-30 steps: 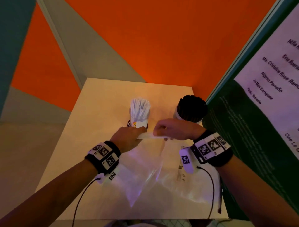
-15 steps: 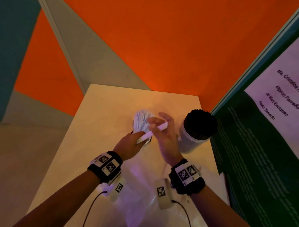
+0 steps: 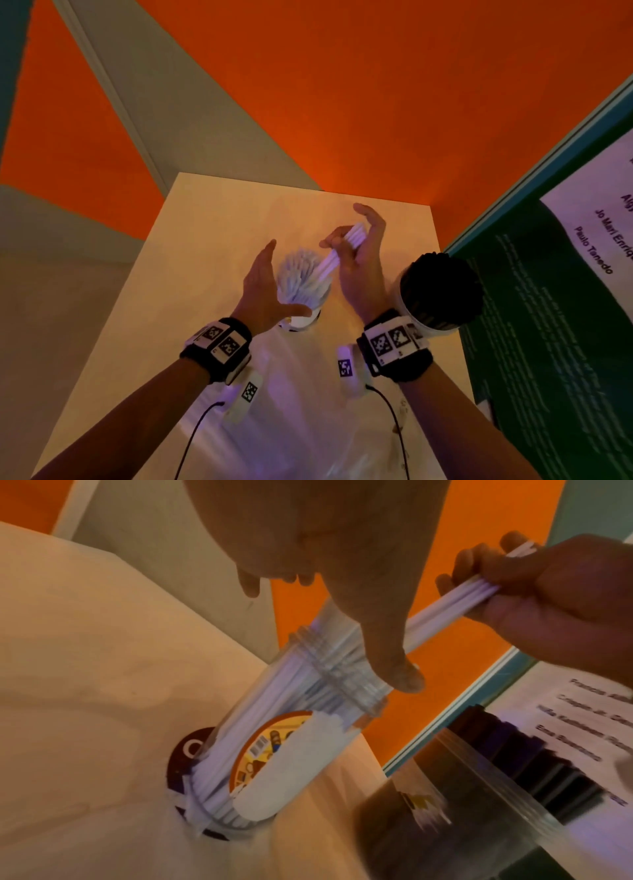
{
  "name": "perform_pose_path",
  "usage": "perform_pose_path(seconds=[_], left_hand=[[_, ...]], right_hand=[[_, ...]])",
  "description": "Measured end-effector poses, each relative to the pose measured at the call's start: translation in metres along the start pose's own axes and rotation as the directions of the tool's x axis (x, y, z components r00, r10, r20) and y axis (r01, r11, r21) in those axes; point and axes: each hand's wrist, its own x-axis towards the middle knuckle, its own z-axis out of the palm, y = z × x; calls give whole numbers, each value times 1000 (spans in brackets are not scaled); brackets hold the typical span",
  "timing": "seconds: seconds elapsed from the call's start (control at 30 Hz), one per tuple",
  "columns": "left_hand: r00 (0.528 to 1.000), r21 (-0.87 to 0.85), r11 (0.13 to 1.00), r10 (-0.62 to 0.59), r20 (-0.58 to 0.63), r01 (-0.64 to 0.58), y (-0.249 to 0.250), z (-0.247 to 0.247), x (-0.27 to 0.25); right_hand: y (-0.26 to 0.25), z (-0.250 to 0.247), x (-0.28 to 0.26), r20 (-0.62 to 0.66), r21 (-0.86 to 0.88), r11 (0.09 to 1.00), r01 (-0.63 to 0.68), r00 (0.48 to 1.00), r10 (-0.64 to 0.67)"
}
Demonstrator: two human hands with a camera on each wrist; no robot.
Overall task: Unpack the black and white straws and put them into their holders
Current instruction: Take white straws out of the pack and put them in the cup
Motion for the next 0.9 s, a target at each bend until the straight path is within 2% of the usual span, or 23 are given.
perform_pose_path(seconds=[0.07,0.13,0.17,0.2,0.27,0.33,0.37,0.43,0.5,0.53,0.63,0.73,0.8,0.9], left_hand=[[997,-70,996,-49,58,53,-7,2,9],[988,-79,993,-80,129,91,-13,3,17],[981,-87,990,-90,173,106,-15,3,20],[970,-110,987,-93,223,120,-16,2,22],[949,-124,984,-85,304,129,-17,0,25],[936,-115,987,-68,346,115,-17,-2,26],[927,-127,986,-53,370,107,-18,-2,28],[903,-144,986,-13,429,83,-16,-1,31],[877,-155,985,13,480,70,-14,3,34],[877,-166,984,22,480,66,-14,5,36],[909,-202,978,42,416,47,-6,5,35],[924,-263,965,83,373,19,-1,1,37],[935,-248,968,56,349,34,1,-2,38],[913,-230,973,84,398,10,1,-2,42]], right_hand=[[22,8,-10,101,-192,981,-18,994,38],[44,12,-21,231,-485,869,99,973,18],[54,12,-26,307,-576,798,179,952,8],[61,9,-30,368,-600,767,229,930,10],[71,0,-36,383,-518,831,205,924,11],[78,-11,-37,271,-362,931,-32,953,138],[80,-15,-36,245,-322,933,-162,937,248],[88,-18,-30,300,-379,873,-308,851,431],[92,-11,-25,351,-405,842,-358,789,504],[94,-6,-23,356,-342,857,-386,791,498],[99,6,-22,312,-151,906,-396,850,424],[95,7,-24,287,-82,916,-394,871,400],[94,2,-25,272,-5,922,-388,886,375],[100,-1,-22,316,-40,920,-391,868,382]])
